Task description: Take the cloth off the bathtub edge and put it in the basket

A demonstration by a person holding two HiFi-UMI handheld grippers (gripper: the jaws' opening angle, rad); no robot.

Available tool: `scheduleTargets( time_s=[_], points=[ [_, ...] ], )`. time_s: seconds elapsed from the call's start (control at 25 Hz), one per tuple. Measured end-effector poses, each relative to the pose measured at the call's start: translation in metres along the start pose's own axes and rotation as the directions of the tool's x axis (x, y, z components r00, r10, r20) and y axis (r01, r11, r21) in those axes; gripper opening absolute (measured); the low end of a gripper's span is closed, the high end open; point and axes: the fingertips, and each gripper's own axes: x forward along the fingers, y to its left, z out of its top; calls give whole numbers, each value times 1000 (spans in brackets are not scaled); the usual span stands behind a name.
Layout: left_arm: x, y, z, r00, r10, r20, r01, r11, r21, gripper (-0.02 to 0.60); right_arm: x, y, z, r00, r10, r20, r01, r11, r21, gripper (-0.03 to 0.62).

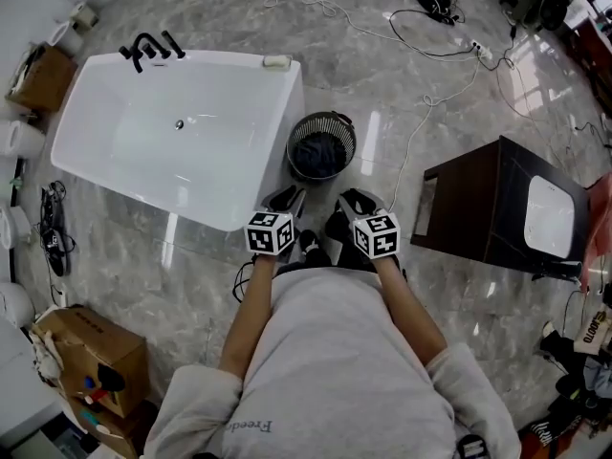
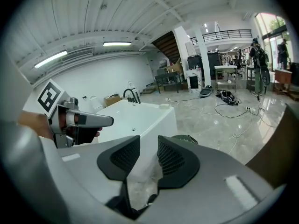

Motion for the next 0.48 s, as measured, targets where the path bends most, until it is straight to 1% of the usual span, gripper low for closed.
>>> scheduleTargets(
  time_s=[0.08,0.2,0.32,0.36,0.4,0.48],
  points=[
    [-6,2,1,1000,10,16,-9,1000,-10,143,-3,-1,0,1000,-7,5,7,1000,6,102],
    [-8,2,-1,1000,16,15,-16,1000,-4,123,-6,-4,1,1000,-14,13,14,1000,18,59],
    [-8,0,0,1000,18,17,-18,1000,2,94,-8,-10,2,1000,-25,19,24,999,26,30],
    [-8,-2,1,1000,19,17,-19,1000,2,76,-9,-12,2,999,-29,21,28,999,28,16],
    [-7,-3,1,1000,17,17,-17,1000,2,60,-10,-15,3,999,-33,25,32,999,31,7],
    [-5,-4,3,1000,13,18,-13,1000,1,58,-11,-20,5,999,-39,32,38,999,35,2]
  ],
)
